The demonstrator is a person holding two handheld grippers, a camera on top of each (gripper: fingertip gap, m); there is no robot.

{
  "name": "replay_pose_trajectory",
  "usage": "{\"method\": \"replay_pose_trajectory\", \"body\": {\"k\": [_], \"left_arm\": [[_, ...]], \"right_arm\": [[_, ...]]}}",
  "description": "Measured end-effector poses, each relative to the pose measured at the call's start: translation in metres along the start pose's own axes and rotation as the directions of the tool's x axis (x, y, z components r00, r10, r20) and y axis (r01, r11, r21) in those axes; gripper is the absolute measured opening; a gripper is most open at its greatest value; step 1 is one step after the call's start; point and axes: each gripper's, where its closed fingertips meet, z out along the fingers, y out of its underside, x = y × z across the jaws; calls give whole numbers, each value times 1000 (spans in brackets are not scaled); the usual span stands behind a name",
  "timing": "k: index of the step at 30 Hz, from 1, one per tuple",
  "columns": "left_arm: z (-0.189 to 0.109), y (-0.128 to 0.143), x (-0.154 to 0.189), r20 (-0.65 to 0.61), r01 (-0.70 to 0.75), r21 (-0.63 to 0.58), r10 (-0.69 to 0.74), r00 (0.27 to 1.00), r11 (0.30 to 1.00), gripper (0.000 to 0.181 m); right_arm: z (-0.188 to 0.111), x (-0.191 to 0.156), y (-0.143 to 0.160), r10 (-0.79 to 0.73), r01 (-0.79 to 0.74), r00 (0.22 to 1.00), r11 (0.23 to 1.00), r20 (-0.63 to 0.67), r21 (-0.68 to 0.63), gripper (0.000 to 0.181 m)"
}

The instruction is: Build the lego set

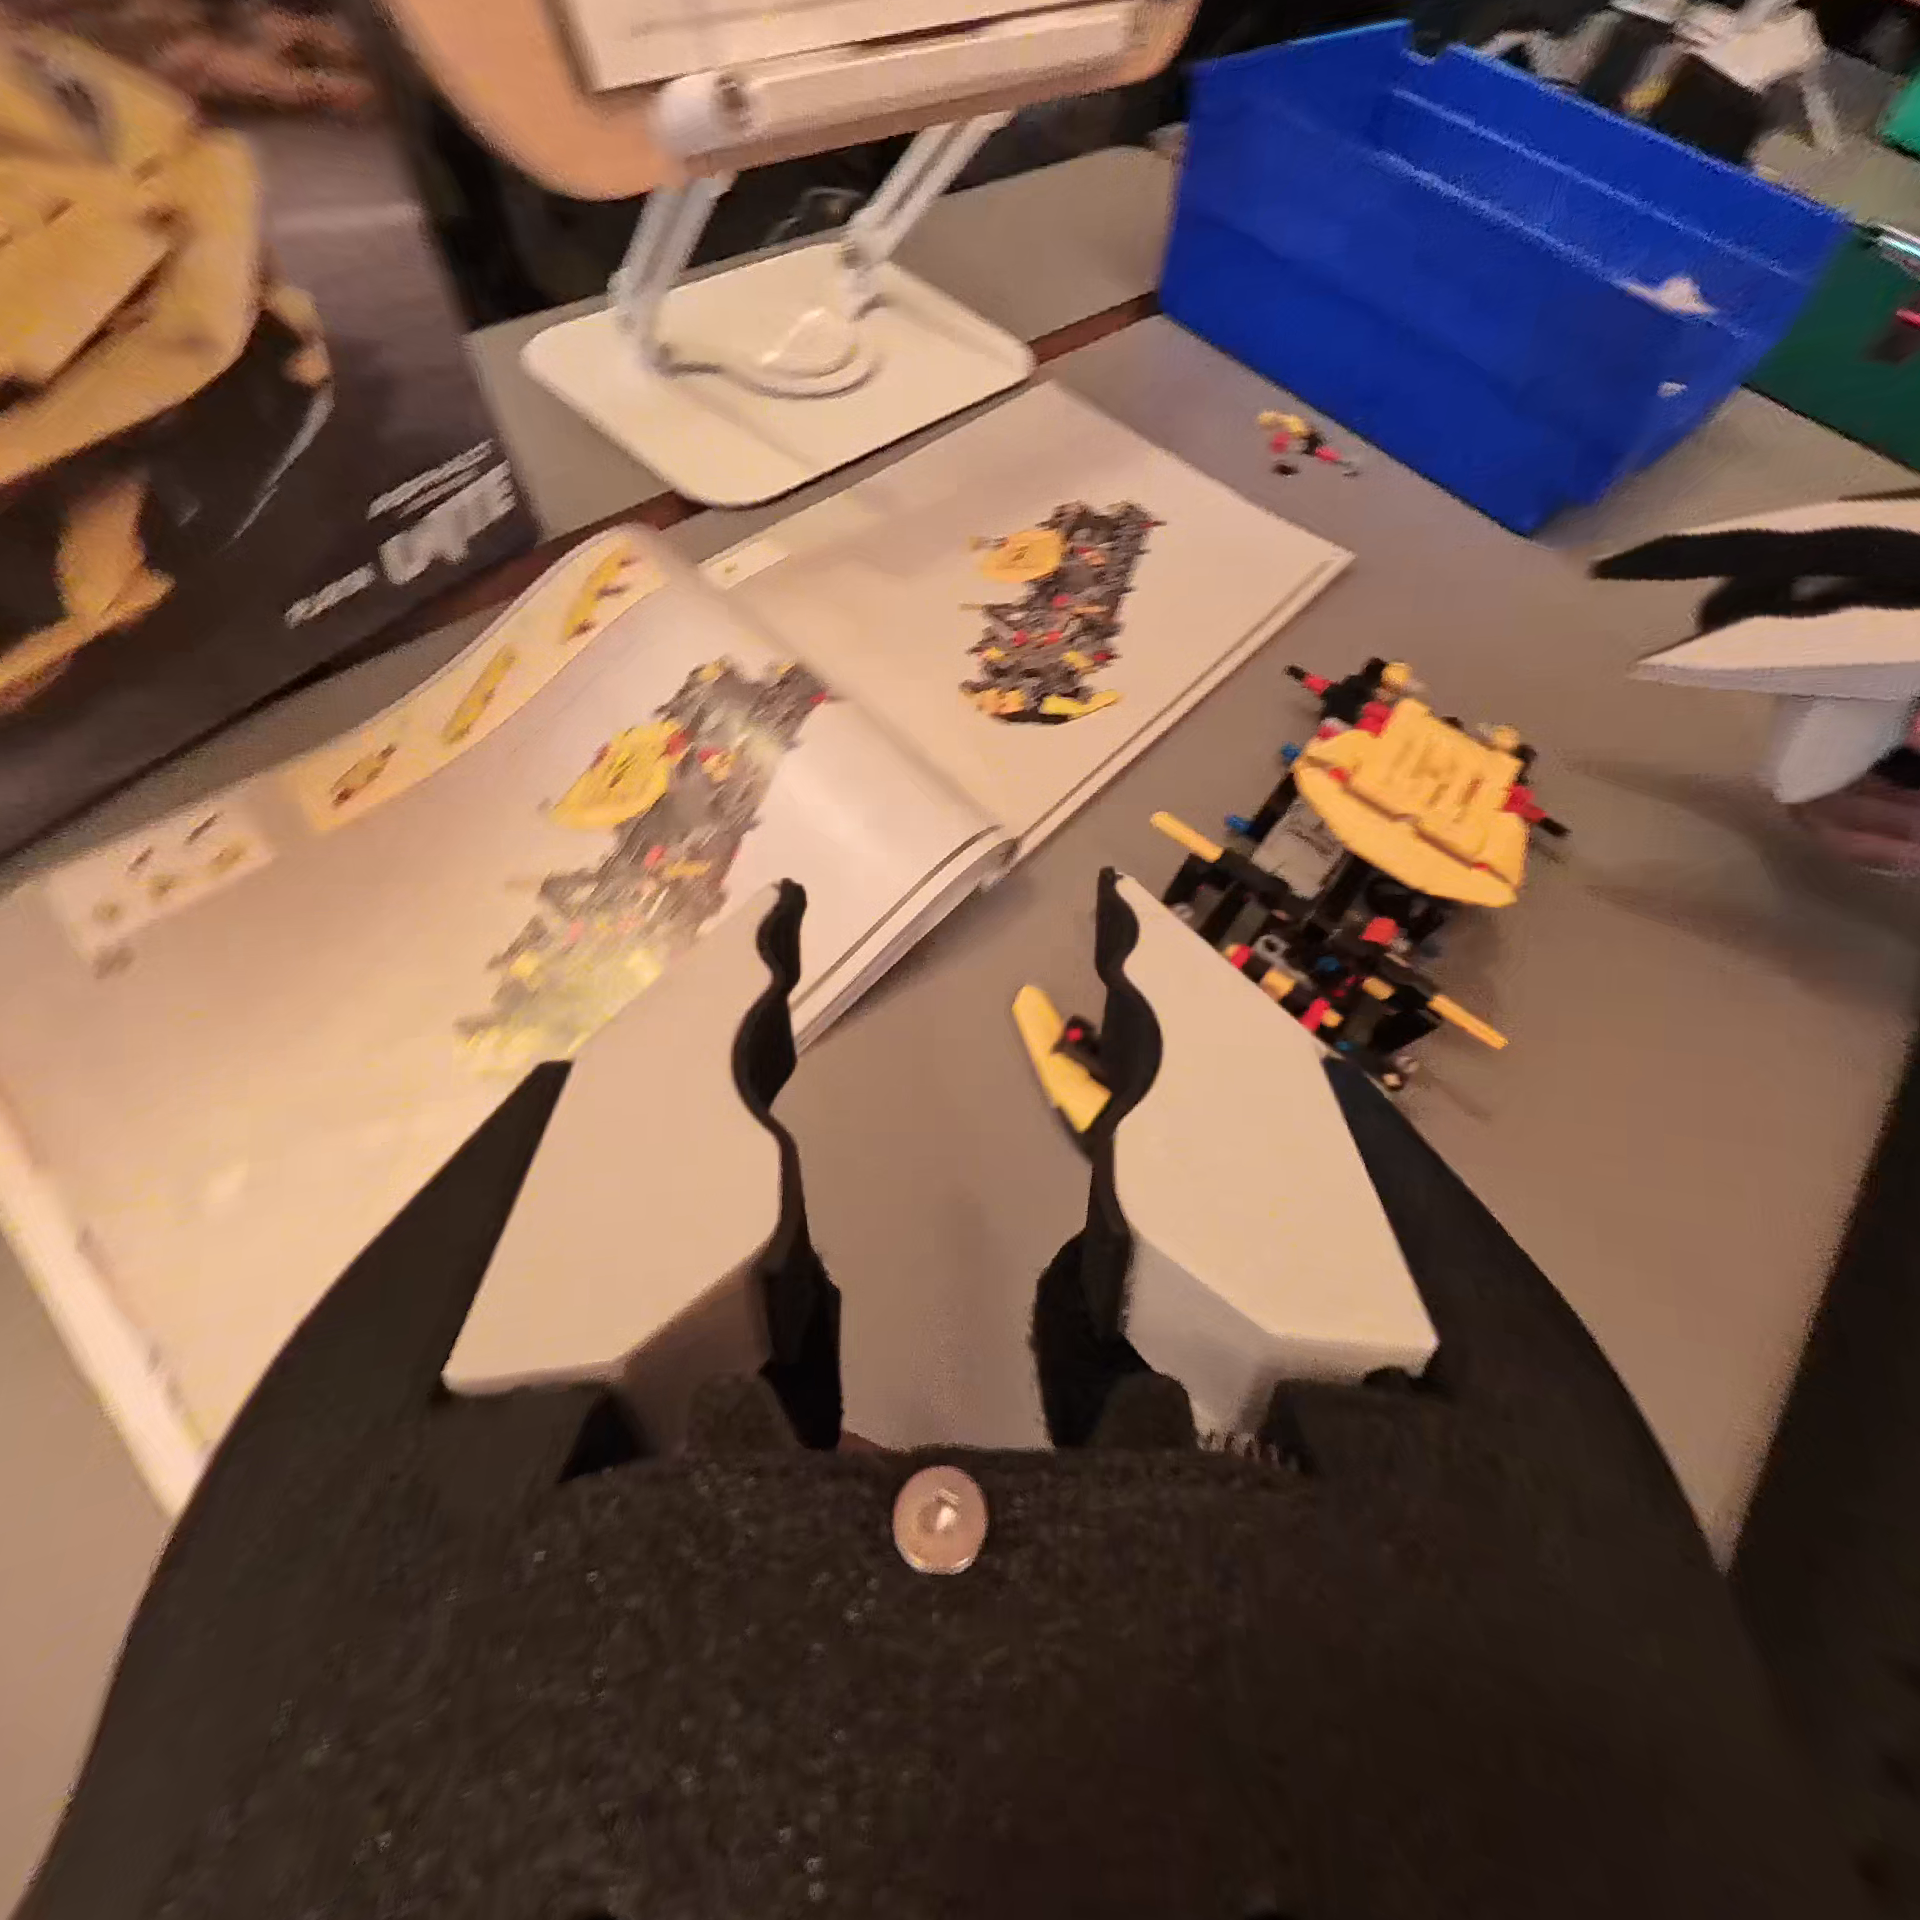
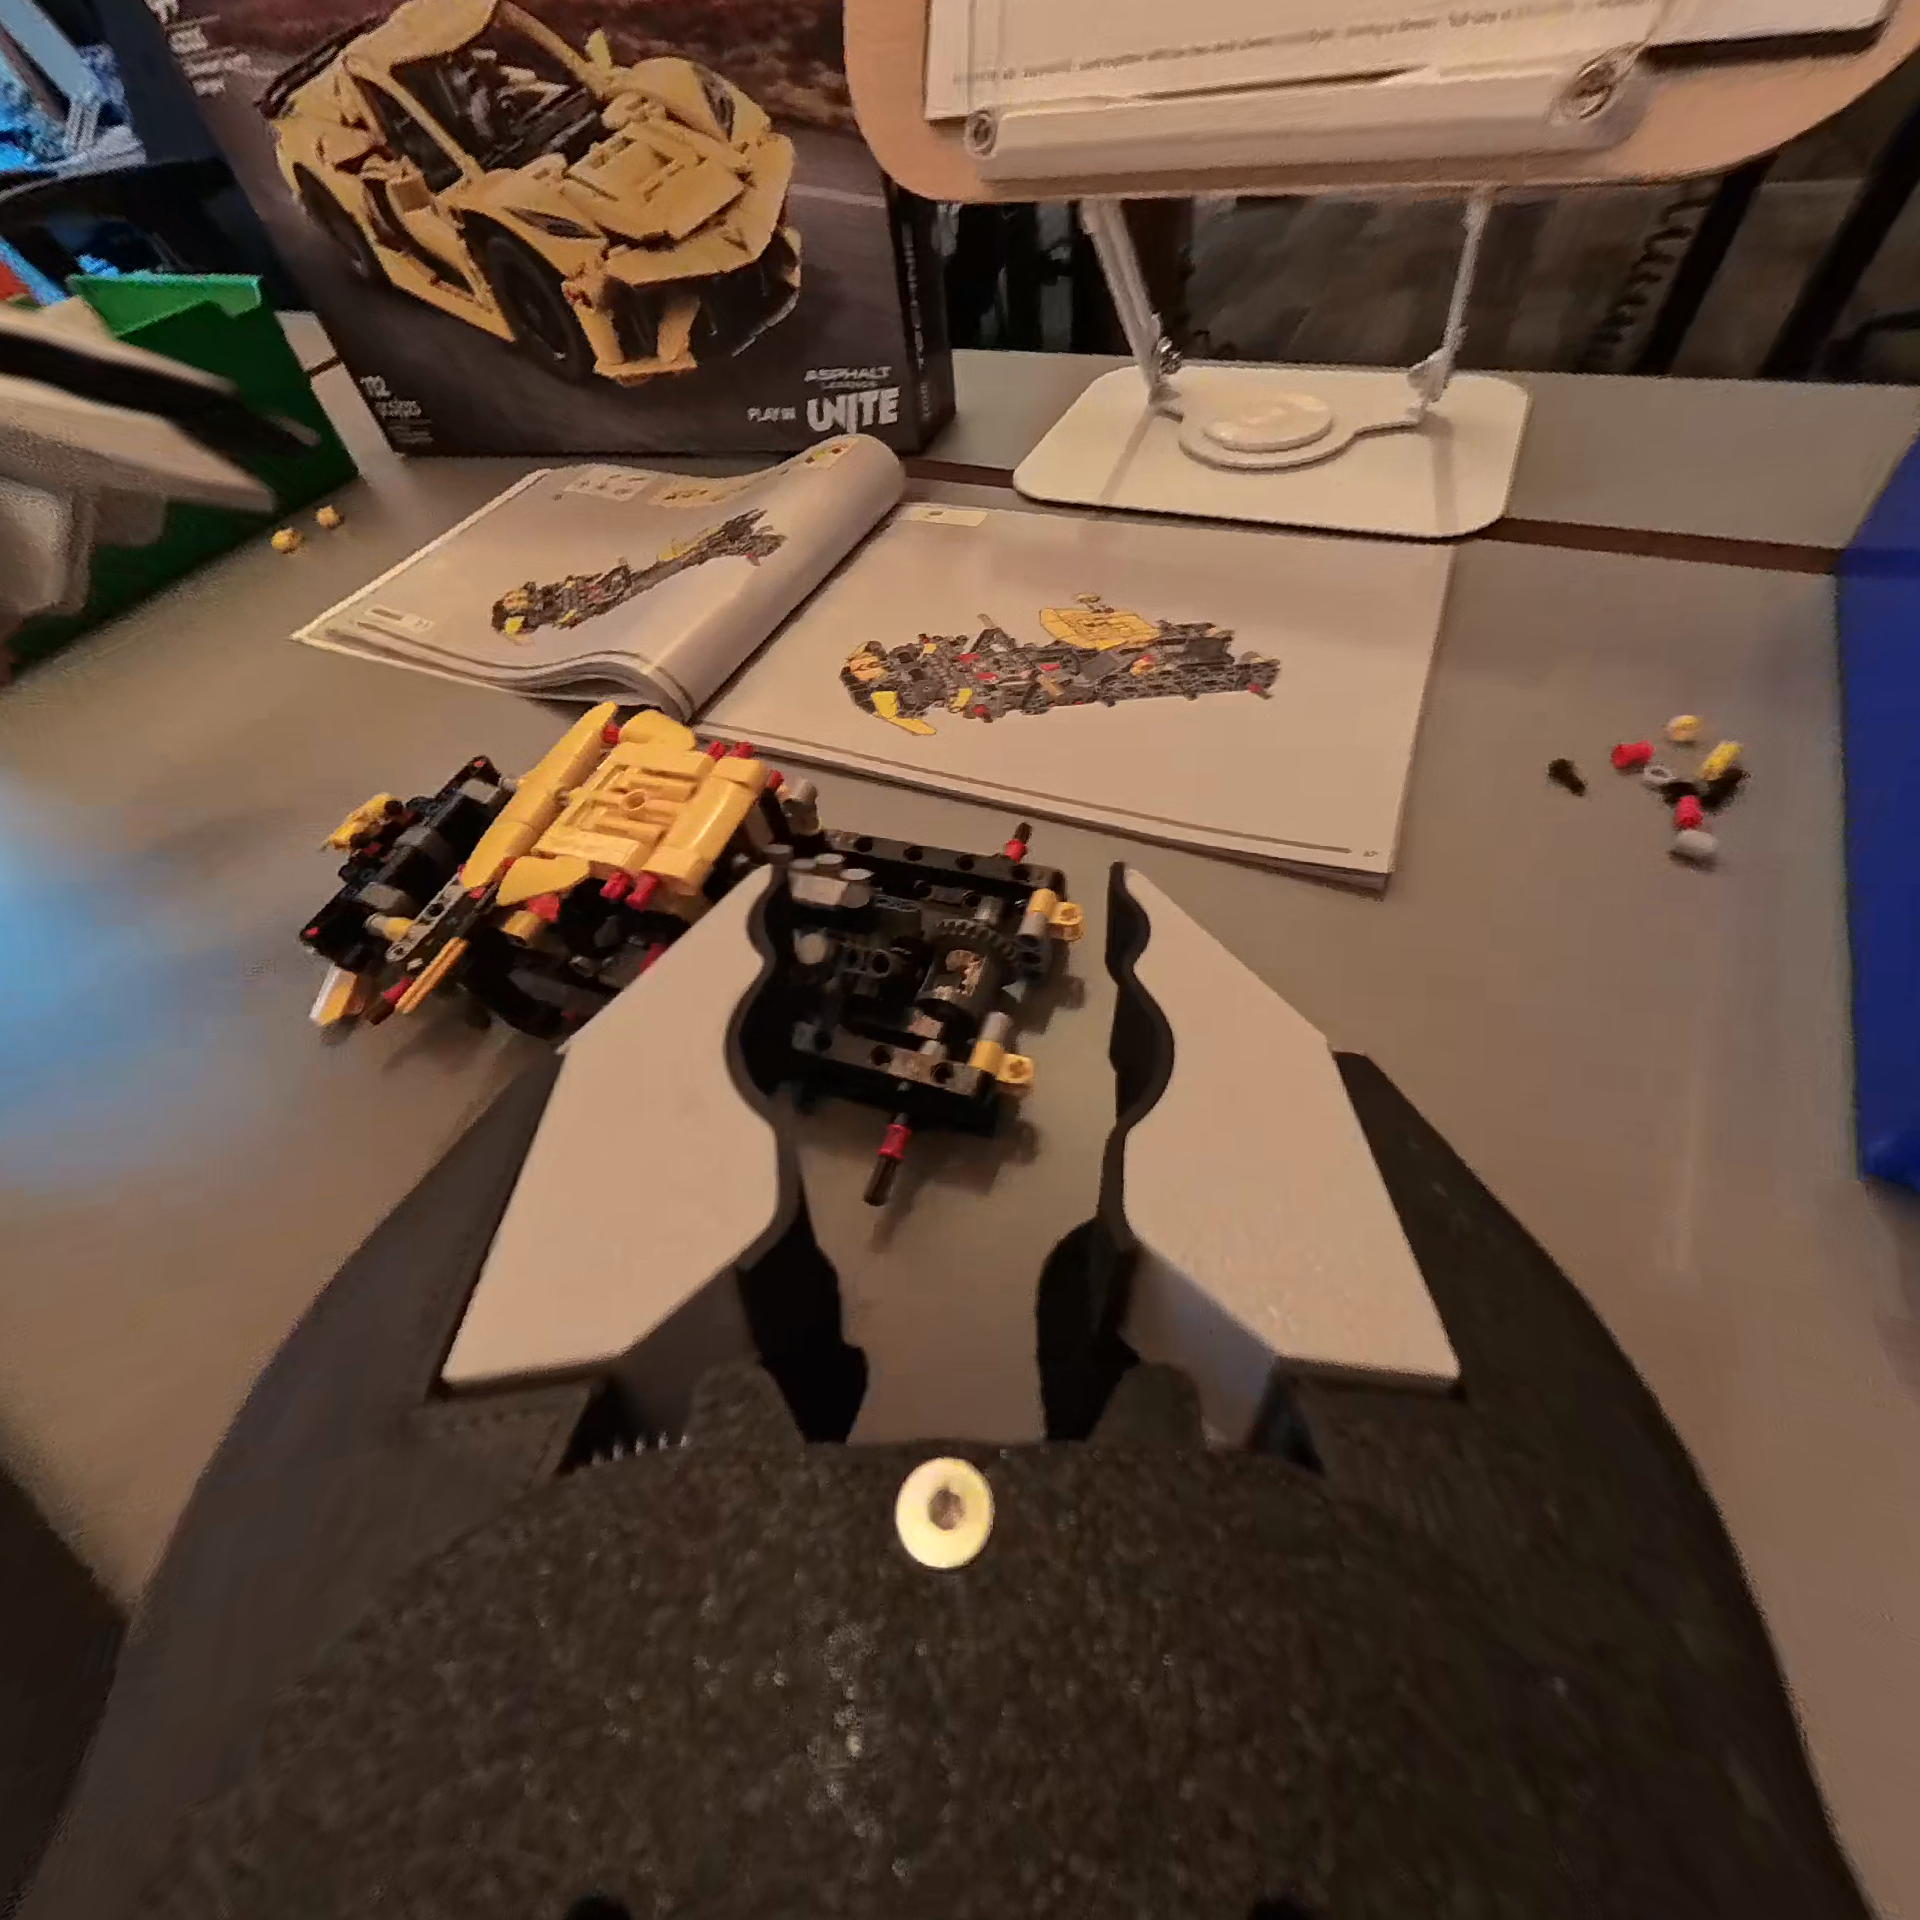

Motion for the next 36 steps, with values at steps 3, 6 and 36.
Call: {"method": "replay_pose_trajectory", "body": {"k": [3, 6, 36], "left_arm": [[18, -4, 26, -91, -121, -15, 119, 989, 993, 57], [32, 18, 28, -115, -196, -103, 184, 976, 975, 57], [7, 115, 141, -447, -180, -202, 73, 891, 963, 50]], "right_arm": [[7, -29, 4, 35, -31, 997, 998, 70, -51, 77], [15, -63, 0, 4, -1, 999, 997, 43, -73, 81], [38, -66, 34, -78, 44, 995, 895, -59, -445, 79]]}}
